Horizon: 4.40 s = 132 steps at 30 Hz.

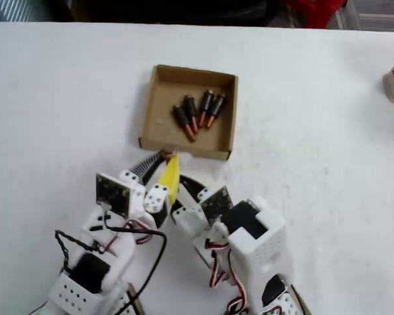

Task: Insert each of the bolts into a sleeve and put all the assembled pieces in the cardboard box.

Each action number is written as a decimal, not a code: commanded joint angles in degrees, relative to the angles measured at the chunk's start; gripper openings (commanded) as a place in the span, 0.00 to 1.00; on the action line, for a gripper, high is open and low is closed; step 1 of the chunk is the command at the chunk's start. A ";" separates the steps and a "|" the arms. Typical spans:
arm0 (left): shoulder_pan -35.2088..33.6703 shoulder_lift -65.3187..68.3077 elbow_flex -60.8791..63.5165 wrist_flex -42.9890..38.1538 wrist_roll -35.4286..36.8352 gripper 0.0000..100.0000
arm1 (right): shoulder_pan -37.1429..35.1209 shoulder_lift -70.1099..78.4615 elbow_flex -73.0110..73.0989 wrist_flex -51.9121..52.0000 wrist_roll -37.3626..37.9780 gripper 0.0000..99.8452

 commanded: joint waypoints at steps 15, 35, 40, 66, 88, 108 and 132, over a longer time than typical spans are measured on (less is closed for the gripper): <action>0.04 -0.92 -0.09 -2.02 -0.18 0.02 | -1.89 -2.86 3.25 -4.44 -0.44 0.02; -0.22 -0.92 -0.09 0.18 -0.18 0.02 | -1.27 -2.86 3.34 -4.53 -0.35 0.02; -0.22 -0.92 -0.09 0.35 -0.18 0.02 | -0.40 -2.86 3.34 -4.53 -0.35 0.02; -5.76 -0.84 -0.09 0.00 -0.70 0.02 | -0.40 -2.86 3.34 -4.18 3.69 0.02; -5.93 23.52 0.35 -27.78 -2.90 0.02 | -0.40 -2.51 3.34 -4.09 3.69 0.02; -4.53 17.10 0.35 -17.14 3.16 0.02 | -0.40 -2.51 3.34 -4.09 3.69 0.02; -2.68 17.10 0.35 -15.21 7.56 0.02 | -0.48 -2.42 3.25 -4.09 3.69 0.02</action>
